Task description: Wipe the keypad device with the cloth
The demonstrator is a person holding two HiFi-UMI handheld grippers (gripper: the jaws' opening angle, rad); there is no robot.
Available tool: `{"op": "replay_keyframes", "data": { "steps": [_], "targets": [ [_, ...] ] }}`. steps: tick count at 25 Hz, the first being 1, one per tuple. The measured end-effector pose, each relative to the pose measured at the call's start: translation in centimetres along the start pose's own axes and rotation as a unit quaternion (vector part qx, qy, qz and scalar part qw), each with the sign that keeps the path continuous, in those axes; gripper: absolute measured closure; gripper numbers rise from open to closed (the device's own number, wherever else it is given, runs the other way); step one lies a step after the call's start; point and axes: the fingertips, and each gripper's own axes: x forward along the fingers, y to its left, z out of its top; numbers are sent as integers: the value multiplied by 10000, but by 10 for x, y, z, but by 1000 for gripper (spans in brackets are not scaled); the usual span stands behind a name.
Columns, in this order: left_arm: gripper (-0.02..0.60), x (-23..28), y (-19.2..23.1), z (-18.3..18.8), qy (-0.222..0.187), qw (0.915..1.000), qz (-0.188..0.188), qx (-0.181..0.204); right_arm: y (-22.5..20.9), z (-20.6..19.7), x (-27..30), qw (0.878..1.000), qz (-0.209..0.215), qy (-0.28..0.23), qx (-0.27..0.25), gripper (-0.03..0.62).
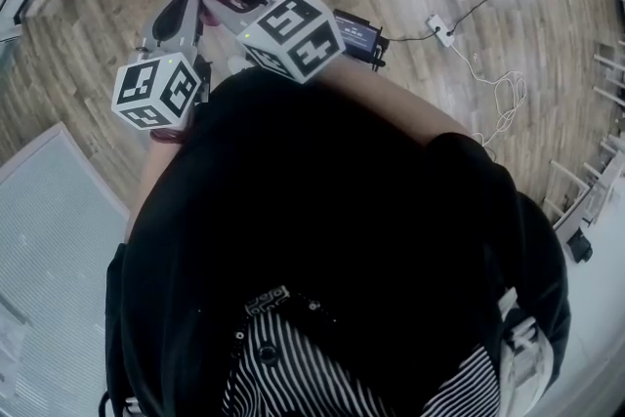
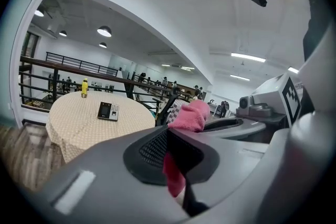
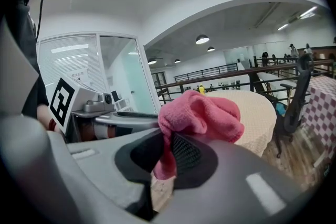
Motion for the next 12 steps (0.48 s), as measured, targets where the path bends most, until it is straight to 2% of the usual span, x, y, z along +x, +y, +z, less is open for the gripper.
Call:
{"op": "replay_keyframes", "data": {
  "steps": [8,12],
  "targets": [
    [583,-30,68,2,-130,9998,104,-76,35,11,64,9998,104,76,-123,549],
    [583,-38,89,-1,-199,9996,130,-167,45,10,84,9996,145,200,-114,549]
  ]
}}
